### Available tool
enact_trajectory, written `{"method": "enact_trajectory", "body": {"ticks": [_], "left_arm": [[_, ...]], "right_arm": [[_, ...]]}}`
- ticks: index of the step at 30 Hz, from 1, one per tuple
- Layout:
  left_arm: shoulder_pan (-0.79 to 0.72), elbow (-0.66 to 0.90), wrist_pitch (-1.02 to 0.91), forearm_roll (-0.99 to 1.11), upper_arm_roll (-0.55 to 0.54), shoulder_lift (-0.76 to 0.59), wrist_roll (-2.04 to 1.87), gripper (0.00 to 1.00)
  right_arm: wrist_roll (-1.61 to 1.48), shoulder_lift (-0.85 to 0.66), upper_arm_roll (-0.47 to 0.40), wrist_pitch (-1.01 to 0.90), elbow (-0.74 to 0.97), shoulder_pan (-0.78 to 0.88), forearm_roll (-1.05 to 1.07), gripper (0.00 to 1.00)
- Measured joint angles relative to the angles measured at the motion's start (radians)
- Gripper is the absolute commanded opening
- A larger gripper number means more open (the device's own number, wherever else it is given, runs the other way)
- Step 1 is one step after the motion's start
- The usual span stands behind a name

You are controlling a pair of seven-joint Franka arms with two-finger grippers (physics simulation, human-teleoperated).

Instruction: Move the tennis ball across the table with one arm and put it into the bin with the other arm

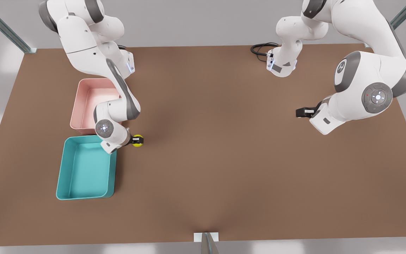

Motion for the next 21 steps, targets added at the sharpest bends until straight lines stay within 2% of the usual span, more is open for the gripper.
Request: {"method": "enact_trajectory", "body": {"ticks": [4, 21], "left_arm": [[0.0, 0.0, -0.006, 0.0, -0.001, 0.0, -0.033, 1.0], [0.003, 0.0, -0.031, 0.0, 0.001, 0.0, -0.115, 1.0]], "right_arm": [[0.012, 0.018, 0.001, 0.048, -0.055, 0.008, -0.002, 1.0], [0.062, 0.088, 0.009, 0.154, -0.078, 0.029, 0.007, 1.0]]}}
